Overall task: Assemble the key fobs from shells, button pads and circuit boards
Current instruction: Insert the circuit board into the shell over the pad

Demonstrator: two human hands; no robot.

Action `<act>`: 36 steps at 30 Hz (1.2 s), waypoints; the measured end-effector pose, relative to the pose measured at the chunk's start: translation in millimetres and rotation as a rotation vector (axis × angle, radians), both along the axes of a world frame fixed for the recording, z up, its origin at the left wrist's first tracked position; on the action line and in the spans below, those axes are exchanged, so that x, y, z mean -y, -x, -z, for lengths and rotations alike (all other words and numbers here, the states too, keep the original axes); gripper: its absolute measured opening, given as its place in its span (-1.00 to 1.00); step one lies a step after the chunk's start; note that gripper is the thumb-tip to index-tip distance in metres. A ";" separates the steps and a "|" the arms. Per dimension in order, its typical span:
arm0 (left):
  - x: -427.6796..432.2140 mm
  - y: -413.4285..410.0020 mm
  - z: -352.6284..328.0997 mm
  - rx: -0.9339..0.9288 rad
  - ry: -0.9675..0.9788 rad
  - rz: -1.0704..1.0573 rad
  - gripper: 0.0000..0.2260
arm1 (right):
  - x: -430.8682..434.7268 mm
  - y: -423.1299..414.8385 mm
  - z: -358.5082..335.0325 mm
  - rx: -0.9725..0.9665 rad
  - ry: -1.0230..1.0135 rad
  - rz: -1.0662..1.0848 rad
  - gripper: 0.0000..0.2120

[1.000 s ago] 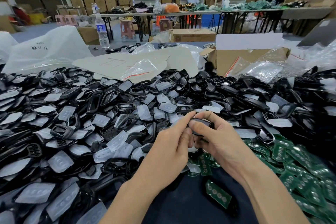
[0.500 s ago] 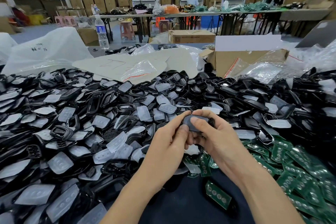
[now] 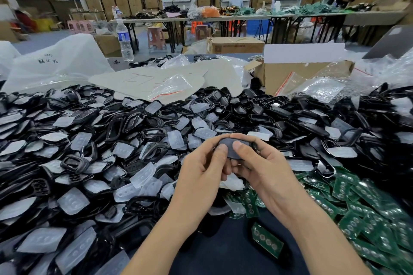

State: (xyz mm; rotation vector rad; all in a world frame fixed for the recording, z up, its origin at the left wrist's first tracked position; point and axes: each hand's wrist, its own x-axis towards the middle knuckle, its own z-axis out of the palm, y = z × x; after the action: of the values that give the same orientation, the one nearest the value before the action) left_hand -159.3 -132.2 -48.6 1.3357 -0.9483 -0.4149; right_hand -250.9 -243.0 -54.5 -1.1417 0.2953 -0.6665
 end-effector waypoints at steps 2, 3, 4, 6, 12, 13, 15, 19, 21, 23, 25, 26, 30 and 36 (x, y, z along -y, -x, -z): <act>0.1 0.4 -1.6 0.001 0.009 0.001 -0.67 | -0.1 -1.7 0.8 0.012 -0.008 0.013 -0.70; 0.1 0.8 -2.4 0.003 0.015 0.004 -0.67 | -0.4 -2.4 0.7 0.017 -0.008 0.019 -0.73; 0.2 1.1 -3.1 0.002 0.019 0.007 -0.67 | -0.4 -2.9 0.8 0.020 -0.002 0.024 -0.76; -0.1 1.6 -4.6 0.001 0.021 0.016 -0.66 | -0.8 -3.1 1.6 0.014 0.008 0.035 -0.77; -2.5 -1.0 -7.5 -0.065 0.031 0.009 -0.66 | -2.4 -2.7 3.0 0.023 0.076 -0.001 -0.73; -2.8 -1.7 -7.3 -0.071 0.032 0.002 -0.66 | -2.2 -2.6 3.9 0.017 0.094 -0.001 -0.74; -2.6 -1.9 -6.6 -0.075 0.026 -0.010 -0.68 | -1.5 -2.3 6.0 -0.010 0.135 0.019 -0.79; 0.1 -0.9 -4.1 -0.029 -0.021 -0.034 -0.71 | 0.3 -2.3 7.2 -0.046 0.148 0.054 -0.83; 0.1 -1.9 -3.4 0.000 -0.040 -0.039 -0.72 | 1.2 -1.5 6.8 -0.059 0.142 0.066 -0.80; -1.6 -3.1 -3.4 0.016 -0.053 -0.026 -0.71 | 2.1 -0.3 6.7 -0.073 0.148 0.077 -0.83; -3.3 -3.2 -4.0 0.002 -0.051 -0.003 -0.71 | 2.1 0.2 5.6 -0.079 0.133 0.080 -0.86; -3.5 -2.9 -4.2 -0.028 -0.040 0.002 -0.71 | 1.7 0.5 4.7 -0.074 0.108 0.081 -0.85; -3.6 -1.7 -4.4 -0.121 -0.009 0.007 -0.70 | 1.5 1.2 2.5 -0.046 0.006 0.070 -0.80; -3.1 -3.3 -1.1 0.009 -0.023 -0.032 -0.81 | 0.9 1.7 -0.1 -0.049 -0.036 0.040 -0.71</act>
State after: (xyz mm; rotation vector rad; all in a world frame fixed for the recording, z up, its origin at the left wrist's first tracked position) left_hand -156.0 -129.1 -47.4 1.3730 -0.9312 -0.3967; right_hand -252.6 -243.9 -54.4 -1.1212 0.3716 -0.6666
